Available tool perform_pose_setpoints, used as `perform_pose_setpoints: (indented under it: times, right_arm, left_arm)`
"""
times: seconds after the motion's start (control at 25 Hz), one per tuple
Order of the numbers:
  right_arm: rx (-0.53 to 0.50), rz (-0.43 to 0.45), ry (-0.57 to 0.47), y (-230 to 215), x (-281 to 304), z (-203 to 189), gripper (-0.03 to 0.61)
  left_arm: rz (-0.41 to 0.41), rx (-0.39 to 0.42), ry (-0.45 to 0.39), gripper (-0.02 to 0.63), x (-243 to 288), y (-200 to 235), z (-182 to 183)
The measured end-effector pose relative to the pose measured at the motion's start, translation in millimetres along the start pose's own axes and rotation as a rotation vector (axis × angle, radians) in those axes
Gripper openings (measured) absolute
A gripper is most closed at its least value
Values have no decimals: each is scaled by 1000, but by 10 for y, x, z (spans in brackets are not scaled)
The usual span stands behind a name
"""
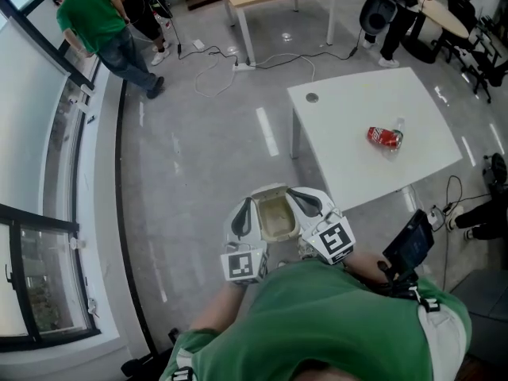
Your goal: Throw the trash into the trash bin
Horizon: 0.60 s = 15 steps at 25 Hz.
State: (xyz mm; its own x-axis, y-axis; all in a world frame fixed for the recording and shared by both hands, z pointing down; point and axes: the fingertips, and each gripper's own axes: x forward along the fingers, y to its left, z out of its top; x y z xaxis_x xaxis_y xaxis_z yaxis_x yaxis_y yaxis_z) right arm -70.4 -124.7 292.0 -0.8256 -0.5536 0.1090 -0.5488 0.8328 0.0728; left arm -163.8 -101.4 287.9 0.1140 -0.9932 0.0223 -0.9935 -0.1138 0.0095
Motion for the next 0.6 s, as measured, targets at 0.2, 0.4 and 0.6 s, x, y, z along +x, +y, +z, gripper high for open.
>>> perform_pose_setpoints:
  times: [0.2, 0.4, 0.6]
  right_arm:
    - [-2, -3, 2, -16, 13, -9, 3]
    - [-14, -6, 3, -32, 15, -16, 3]
    - [-11, -10, 6, -35, 11, -22, 3]
  left_arm:
    - [-13, -1, -1, 5, 36, -19, 3]
    - [-22, -2, 7, 5, 54, -30, -15]
    - [-33, -6, 12, 5, 68, -52, -27]
